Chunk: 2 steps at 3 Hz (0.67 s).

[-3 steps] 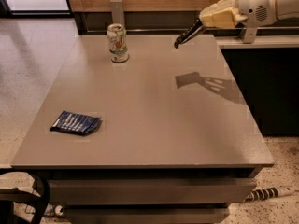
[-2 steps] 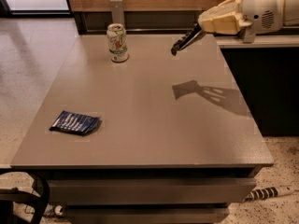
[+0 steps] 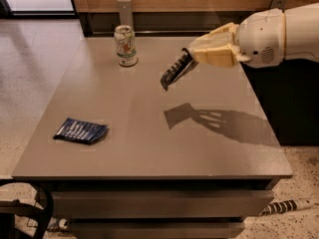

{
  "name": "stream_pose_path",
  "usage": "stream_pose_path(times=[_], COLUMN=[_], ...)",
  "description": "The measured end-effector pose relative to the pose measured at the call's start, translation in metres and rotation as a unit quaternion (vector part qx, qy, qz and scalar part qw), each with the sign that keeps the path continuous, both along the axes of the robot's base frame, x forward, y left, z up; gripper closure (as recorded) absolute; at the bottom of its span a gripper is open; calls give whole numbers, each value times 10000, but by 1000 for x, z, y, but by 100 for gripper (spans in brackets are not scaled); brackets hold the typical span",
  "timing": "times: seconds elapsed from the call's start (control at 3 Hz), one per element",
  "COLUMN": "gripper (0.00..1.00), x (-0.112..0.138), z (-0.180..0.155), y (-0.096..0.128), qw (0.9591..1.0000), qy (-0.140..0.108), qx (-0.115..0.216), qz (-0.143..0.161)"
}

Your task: Move rxbar chocolate near rxbar blueberry

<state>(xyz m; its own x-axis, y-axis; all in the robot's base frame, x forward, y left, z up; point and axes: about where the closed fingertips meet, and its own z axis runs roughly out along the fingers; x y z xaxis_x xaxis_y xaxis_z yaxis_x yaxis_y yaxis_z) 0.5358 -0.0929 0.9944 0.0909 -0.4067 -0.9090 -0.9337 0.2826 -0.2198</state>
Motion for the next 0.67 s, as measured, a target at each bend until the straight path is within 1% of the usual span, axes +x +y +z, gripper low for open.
stream_pose_path(times=[0.33,0.67], gripper=[100,100], x=[-25,-41], z=[-16,-32], y=[30,54], qw=[9985,9939], qy=[-123,-218], qx=[-66,-135], qz=[538,1072])
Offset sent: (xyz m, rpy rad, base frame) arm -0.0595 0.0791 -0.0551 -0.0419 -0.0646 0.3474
